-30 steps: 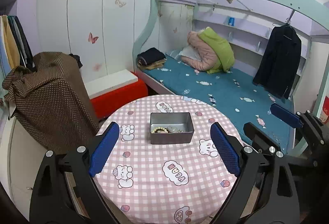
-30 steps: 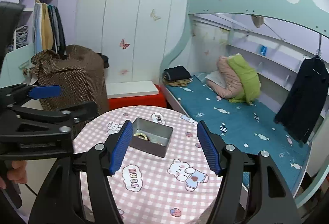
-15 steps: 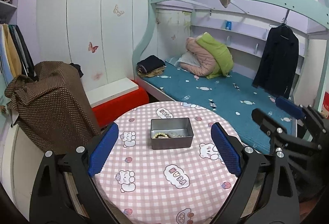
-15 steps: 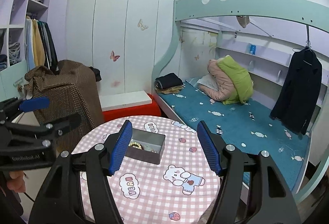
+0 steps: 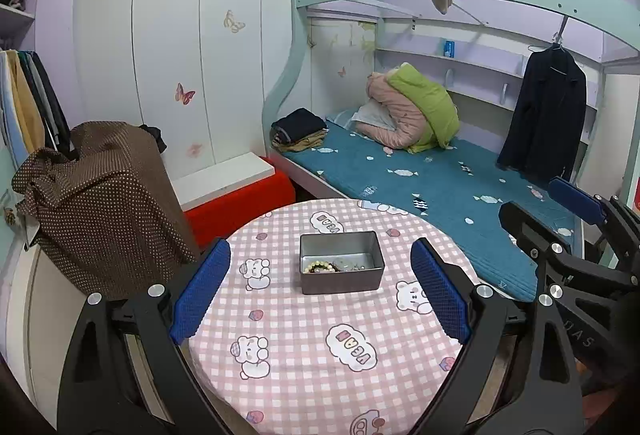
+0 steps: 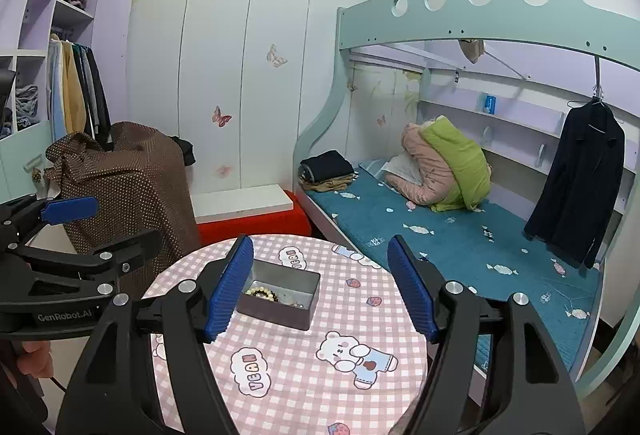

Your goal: Organize jewelry

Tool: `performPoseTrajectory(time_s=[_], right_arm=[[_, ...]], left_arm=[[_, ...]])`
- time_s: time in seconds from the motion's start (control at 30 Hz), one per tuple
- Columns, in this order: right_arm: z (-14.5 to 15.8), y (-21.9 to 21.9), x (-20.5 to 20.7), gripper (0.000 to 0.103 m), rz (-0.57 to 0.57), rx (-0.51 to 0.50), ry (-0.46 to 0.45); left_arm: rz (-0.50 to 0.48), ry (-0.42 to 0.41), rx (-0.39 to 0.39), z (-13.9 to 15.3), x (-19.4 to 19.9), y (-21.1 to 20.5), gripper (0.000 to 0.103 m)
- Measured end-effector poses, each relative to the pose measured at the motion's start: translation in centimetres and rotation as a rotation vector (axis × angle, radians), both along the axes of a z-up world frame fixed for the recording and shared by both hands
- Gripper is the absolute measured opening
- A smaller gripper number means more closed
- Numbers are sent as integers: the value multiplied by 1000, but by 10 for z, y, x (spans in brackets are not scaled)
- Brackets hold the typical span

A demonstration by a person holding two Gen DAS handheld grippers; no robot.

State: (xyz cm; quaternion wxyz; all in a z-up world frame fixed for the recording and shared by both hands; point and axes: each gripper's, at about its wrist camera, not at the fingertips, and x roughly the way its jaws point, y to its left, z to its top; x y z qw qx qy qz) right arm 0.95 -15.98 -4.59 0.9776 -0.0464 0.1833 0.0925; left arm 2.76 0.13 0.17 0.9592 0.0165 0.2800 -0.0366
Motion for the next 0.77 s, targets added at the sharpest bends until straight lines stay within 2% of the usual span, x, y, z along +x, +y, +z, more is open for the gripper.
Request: performPoseTrajectory(time_s=[0.43,0.77], right_arm=[[-1,4,12,72,-1,-3,-3],[-1,6,22,75,-5,0,6]], left_arm=[[16,12,10,-3,20,7,92],[8,52,-8,-10,35,12,92]])
